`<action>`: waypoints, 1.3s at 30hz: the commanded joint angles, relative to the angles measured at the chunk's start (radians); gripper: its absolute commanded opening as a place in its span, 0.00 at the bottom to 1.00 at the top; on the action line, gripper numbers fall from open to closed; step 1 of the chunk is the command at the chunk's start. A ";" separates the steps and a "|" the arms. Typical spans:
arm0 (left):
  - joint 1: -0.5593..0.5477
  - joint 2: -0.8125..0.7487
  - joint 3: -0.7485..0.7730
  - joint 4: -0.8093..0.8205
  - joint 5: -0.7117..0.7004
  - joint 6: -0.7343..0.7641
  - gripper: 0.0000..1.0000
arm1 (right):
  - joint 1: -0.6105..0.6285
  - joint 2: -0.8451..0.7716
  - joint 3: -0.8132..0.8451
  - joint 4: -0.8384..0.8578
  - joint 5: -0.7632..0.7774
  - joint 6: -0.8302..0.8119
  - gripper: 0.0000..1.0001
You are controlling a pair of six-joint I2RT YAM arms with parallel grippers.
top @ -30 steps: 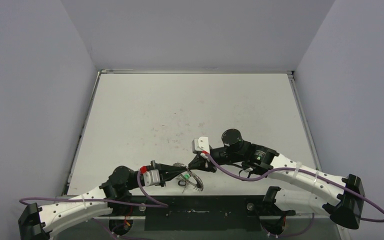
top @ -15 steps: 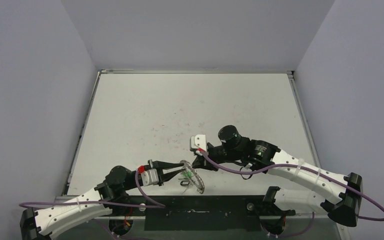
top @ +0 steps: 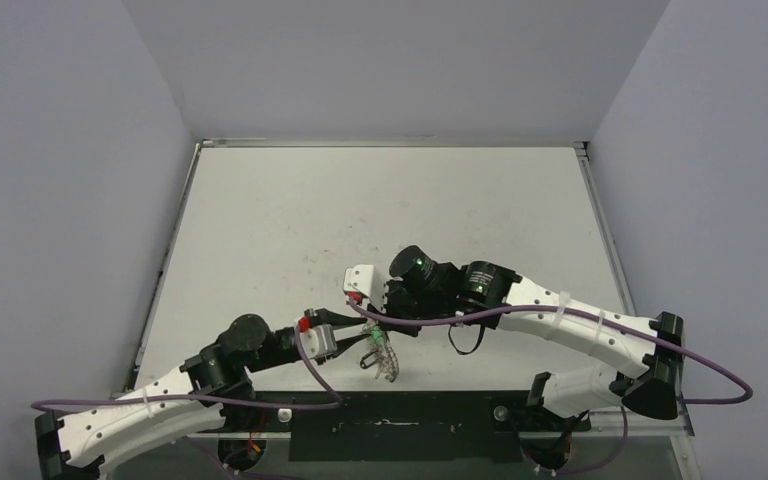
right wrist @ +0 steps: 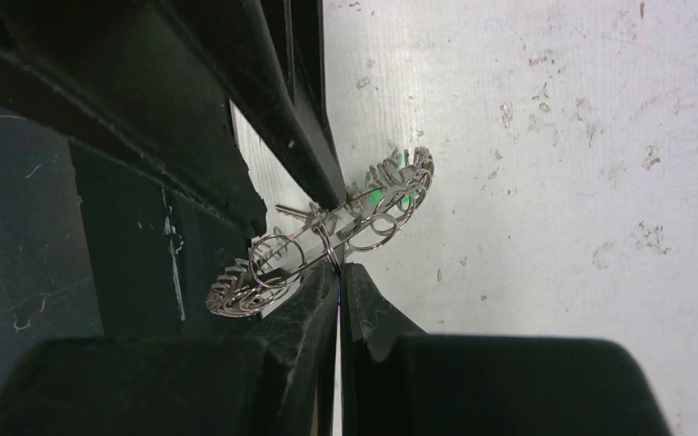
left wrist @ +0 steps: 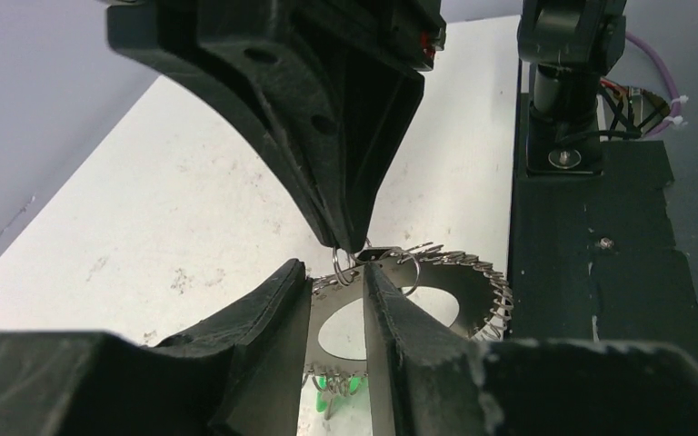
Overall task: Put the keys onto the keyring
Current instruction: Adjust the key on the keyring.
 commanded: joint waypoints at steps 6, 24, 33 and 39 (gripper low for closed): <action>-0.003 0.104 0.060 -0.023 0.016 0.011 0.27 | 0.034 0.045 0.088 -0.018 0.073 0.063 0.00; -0.002 0.199 0.056 0.037 0.014 -0.007 0.00 | 0.069 0.085 0.097 -0.005 0.093 0.075 0.00; -0.002 0.169 0.017 0.063 -0.002 -0.029 0.00 | 0.053 0.040 0.051 0.047 0.112 0.073 0.21; -0.002 0.120 -0.047 0.163 0.005 -0.061 0.00 | -0.060 -0.083 -0.062 0.179 -0.094 0.068 0.40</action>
